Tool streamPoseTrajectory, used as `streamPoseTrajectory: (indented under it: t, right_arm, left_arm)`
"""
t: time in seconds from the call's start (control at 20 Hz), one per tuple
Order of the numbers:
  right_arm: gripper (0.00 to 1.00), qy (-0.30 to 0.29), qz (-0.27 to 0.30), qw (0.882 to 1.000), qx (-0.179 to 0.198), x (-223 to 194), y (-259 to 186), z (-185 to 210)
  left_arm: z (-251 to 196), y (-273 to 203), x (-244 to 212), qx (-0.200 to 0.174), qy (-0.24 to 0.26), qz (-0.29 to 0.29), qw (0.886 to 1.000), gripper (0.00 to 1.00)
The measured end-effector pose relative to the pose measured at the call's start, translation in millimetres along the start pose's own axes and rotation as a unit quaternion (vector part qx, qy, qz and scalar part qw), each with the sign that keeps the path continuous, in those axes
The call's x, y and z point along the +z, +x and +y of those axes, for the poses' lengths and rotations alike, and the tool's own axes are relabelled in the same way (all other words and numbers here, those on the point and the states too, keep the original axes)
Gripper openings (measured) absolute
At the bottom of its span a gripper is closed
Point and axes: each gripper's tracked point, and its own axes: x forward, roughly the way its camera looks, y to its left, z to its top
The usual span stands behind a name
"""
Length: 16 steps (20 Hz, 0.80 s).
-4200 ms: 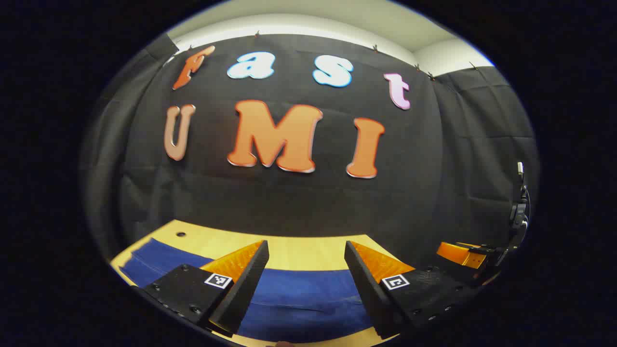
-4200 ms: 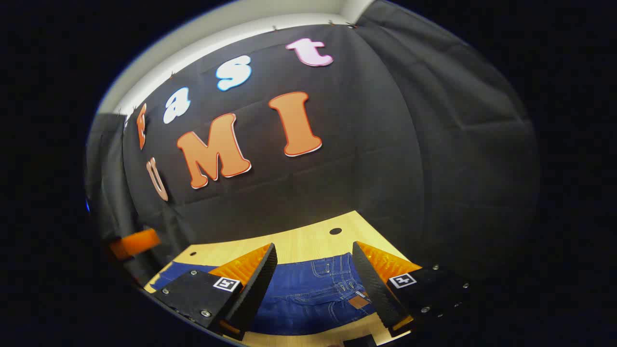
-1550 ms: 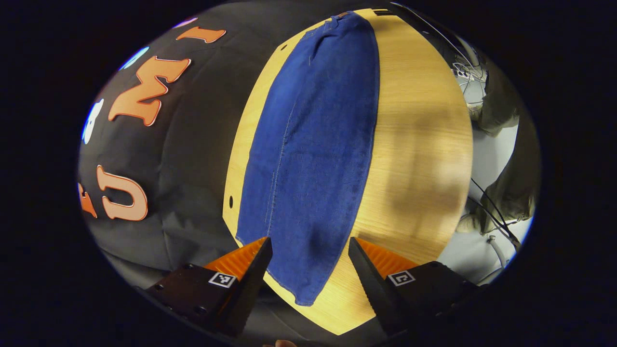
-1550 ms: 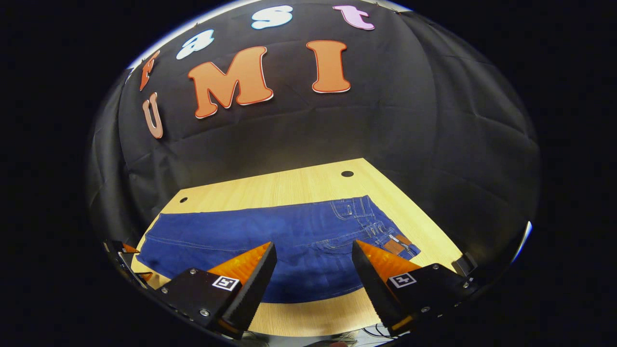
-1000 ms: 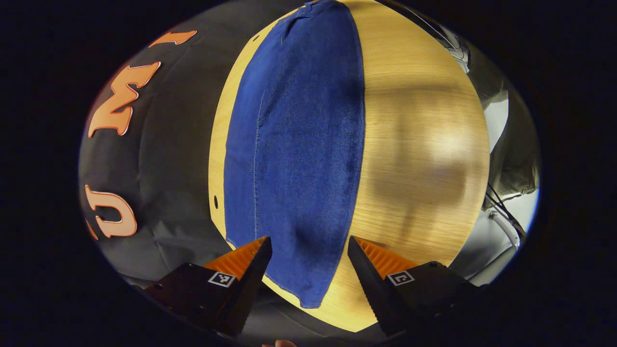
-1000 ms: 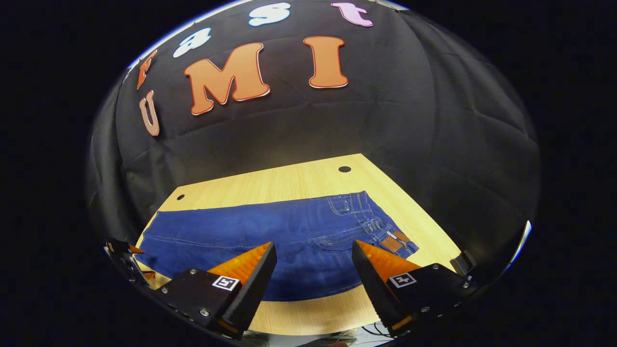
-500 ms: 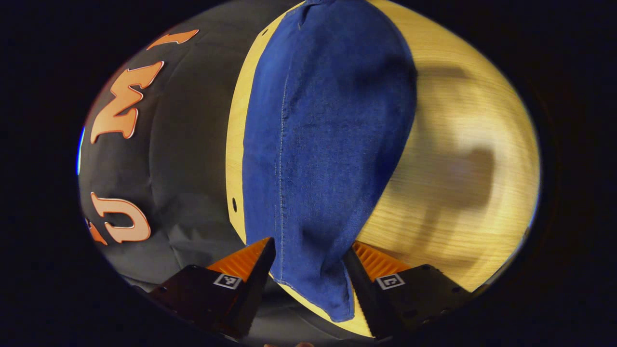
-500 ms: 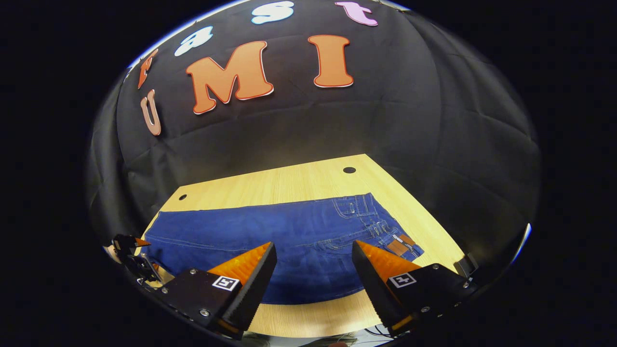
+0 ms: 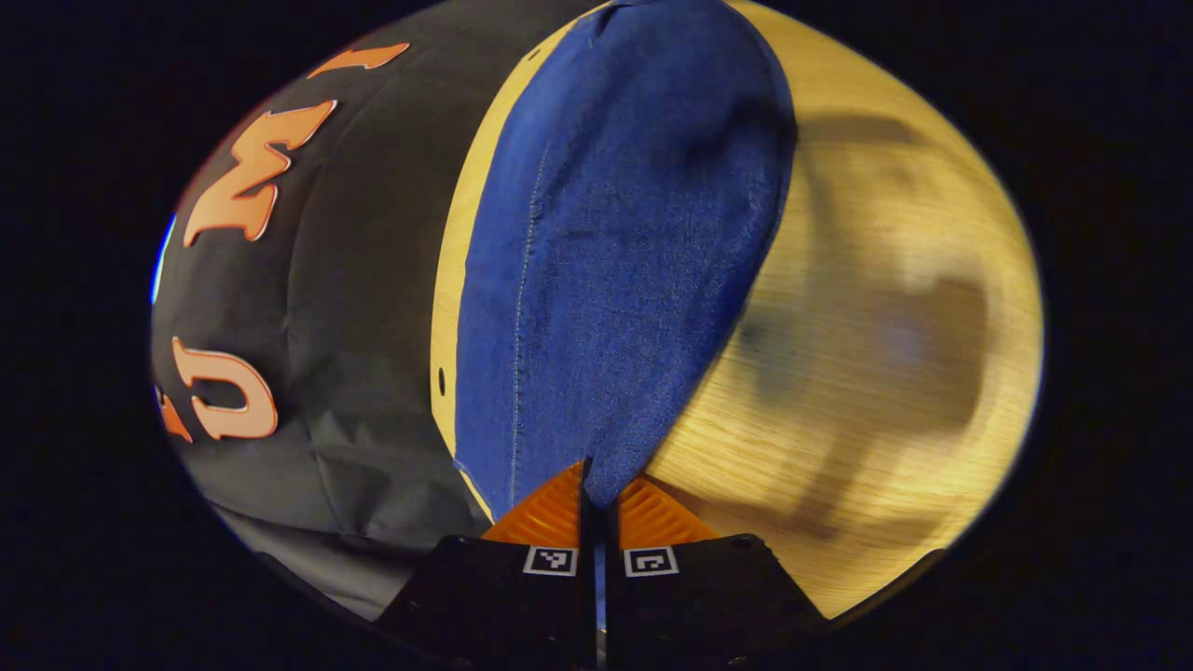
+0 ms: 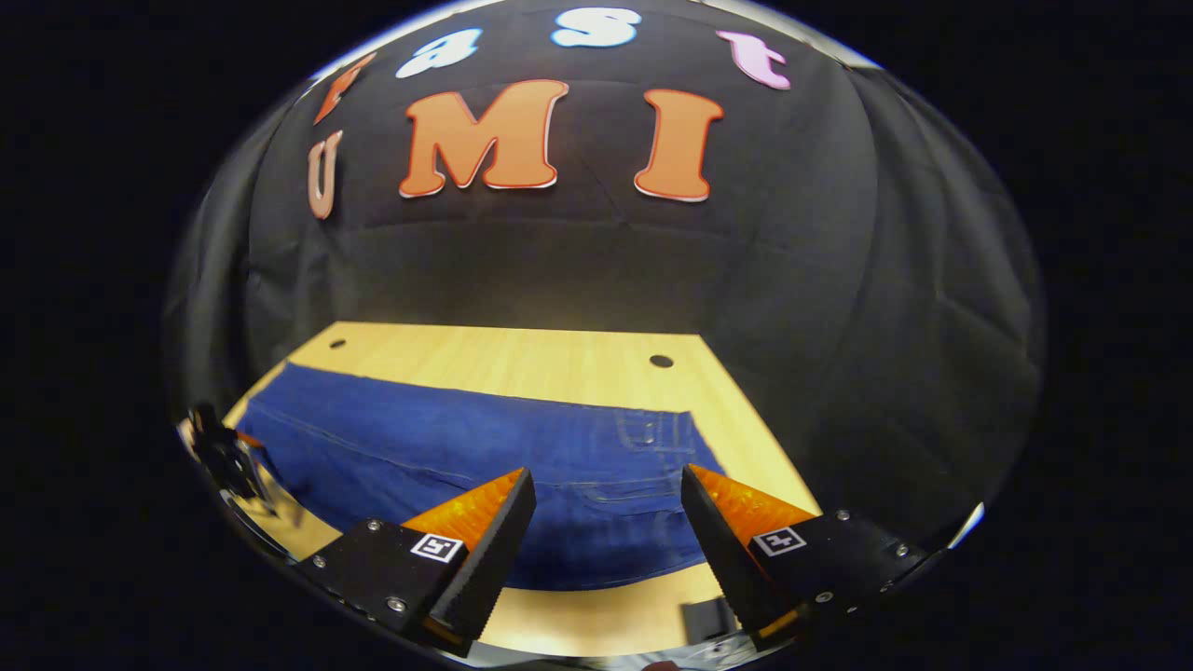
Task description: Grasp the waist and the cuffs of the jeans and fold them to make the two legs overlap; first hold the waist and fold one-third of the jeans toward the cuffs, then hold the cuffs and fold the remaining one-third in the same direction to finish folding.
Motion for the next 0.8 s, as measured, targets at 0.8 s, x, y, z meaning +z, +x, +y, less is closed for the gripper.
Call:
streamPoseTrajectory:
  t: [0.8]
  right_arm:
    - [0.98, -0.608, 0.042, 0.784, 0.117, -138, 21, 12]
  left_arm:
    - [-8, -8, 0, -0.014, 0.035, 0.003, 0.999, 0.04]
